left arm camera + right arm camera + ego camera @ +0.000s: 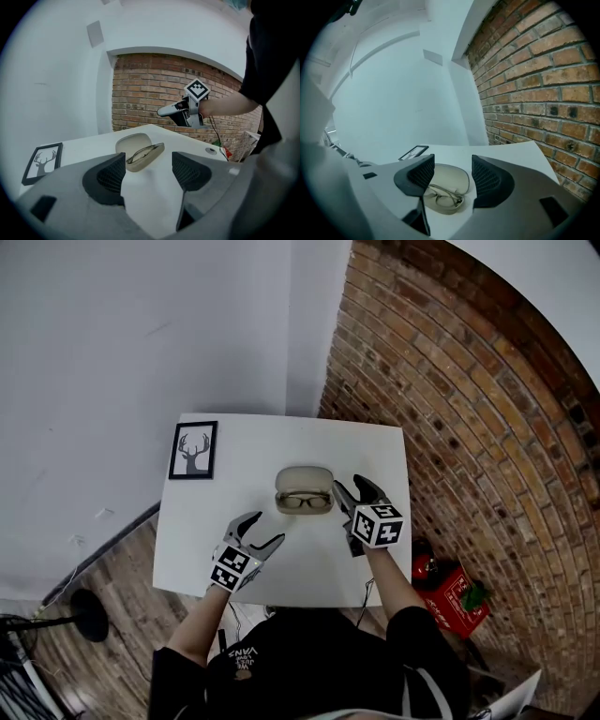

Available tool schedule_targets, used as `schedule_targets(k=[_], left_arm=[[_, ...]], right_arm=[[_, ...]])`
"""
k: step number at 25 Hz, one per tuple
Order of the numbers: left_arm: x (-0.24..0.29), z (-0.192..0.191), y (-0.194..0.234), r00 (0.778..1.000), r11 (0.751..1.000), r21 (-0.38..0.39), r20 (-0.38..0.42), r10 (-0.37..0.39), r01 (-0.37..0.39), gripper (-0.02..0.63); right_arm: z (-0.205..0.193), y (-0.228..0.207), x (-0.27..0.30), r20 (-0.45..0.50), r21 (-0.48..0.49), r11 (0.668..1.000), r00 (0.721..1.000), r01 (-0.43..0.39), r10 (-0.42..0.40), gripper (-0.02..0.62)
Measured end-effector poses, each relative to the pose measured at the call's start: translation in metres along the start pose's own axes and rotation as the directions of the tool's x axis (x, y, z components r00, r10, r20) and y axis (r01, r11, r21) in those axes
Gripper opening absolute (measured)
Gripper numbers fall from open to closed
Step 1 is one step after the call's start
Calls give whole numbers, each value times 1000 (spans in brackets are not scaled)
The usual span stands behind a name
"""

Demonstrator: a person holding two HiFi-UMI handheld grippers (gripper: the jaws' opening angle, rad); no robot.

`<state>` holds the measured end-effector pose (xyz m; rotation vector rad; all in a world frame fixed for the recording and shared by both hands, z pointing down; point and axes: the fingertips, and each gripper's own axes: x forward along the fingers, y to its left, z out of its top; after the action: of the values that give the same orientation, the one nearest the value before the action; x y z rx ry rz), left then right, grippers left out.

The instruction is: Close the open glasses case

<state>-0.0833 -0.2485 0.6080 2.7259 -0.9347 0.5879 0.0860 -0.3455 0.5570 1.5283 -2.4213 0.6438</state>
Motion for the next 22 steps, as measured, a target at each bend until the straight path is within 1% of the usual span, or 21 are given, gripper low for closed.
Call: schedule_targets(k=[6,14,18,22], left_arm=[[35,-8,10,999,1000,22,-53,-11,12,304],[63,-15,9,997,998,47,-74,-30,34,299],[72,-21,5,994,997,51,-97,-46,51,299],[75,-27,1,992,997,62,-117,-48,56,299]], right_arm=[[1,-26,50,-35,38,999,999,-2,3,224],[-4,-52,105,-89,59,998,996,32,-27,219],[-13,-62,129,-145,33,998,988,55,-50,219],[-25,-65,143,-201,-4,999,978,51,-51,219]])
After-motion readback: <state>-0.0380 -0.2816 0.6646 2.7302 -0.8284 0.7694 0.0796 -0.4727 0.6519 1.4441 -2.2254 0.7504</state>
